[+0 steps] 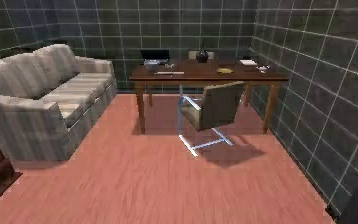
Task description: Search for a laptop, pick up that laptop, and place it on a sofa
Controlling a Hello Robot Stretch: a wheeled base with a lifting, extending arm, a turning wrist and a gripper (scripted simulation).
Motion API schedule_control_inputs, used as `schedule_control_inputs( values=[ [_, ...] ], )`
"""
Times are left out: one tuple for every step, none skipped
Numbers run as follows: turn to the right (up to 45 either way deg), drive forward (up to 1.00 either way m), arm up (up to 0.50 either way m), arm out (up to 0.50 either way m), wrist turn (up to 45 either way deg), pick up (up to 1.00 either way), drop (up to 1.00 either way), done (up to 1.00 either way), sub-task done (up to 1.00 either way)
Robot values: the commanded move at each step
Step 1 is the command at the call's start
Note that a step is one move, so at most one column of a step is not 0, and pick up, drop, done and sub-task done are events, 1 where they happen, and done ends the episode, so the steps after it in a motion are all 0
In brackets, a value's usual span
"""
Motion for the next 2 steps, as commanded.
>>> schedule_control_inputs(
  values=[
    [-15.0, 0.00, 0.00, 0.00, 0.0, 0.00, 0.00, 0.00, 0.00],
    [0.0, 1.00, 0.00, 0.00, 0.0, 0.00, 0.00, 0.00, 0.00]
  ],
)
